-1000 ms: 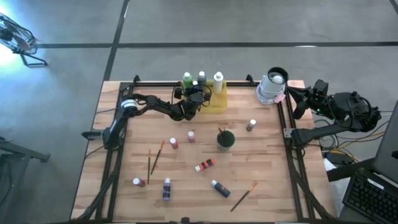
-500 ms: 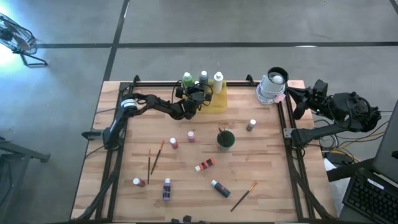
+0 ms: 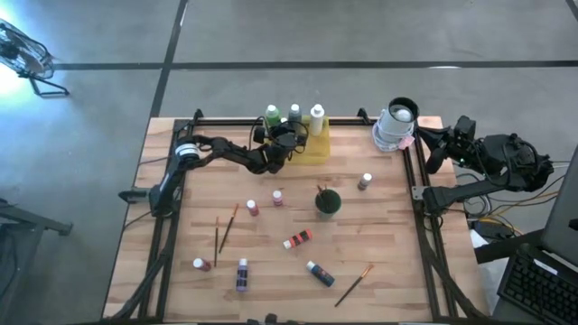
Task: Pick & Place Paint Supplies
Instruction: Put the yellow paint bottle into the yellow bin
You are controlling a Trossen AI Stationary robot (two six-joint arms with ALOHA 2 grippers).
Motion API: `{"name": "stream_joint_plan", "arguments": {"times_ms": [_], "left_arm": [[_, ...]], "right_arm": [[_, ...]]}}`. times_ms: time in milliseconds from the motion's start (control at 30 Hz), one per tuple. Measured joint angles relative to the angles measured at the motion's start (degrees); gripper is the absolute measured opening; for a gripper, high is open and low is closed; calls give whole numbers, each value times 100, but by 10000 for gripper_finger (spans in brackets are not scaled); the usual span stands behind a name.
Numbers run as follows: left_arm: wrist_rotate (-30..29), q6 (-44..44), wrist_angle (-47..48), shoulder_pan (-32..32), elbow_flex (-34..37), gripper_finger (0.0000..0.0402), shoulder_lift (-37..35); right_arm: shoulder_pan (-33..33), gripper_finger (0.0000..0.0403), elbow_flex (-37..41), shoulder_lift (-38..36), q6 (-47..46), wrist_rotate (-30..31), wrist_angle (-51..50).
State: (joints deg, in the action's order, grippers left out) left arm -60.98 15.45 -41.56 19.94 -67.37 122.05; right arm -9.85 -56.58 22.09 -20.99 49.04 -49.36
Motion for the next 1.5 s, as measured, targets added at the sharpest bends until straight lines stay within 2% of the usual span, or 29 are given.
{"name": "stream_joint_plan", "arguments": {"times_ms": [167,367,500,667,833,1500], "left_arm": [[190,52,-4,9,6,121,-3],[97,41,-106,9,53,121,-6],[-26,-80,-497,-4,256,121,-6],[183,-332,-1081,-44,477,121,-6],[482,-214,-1091,-35,491,121,-6],[436,-414,-1071,-13,493,121,-12]], "right_arm": [[0,8,0,0,19,1,0],[0,8,0,0,19,0,0],[0,8,2,0,19,0,0],[1,8,0,0,43,27,0],[0,8,0,0,41,44,2],[0,8,0,0,0,29,20]]}}
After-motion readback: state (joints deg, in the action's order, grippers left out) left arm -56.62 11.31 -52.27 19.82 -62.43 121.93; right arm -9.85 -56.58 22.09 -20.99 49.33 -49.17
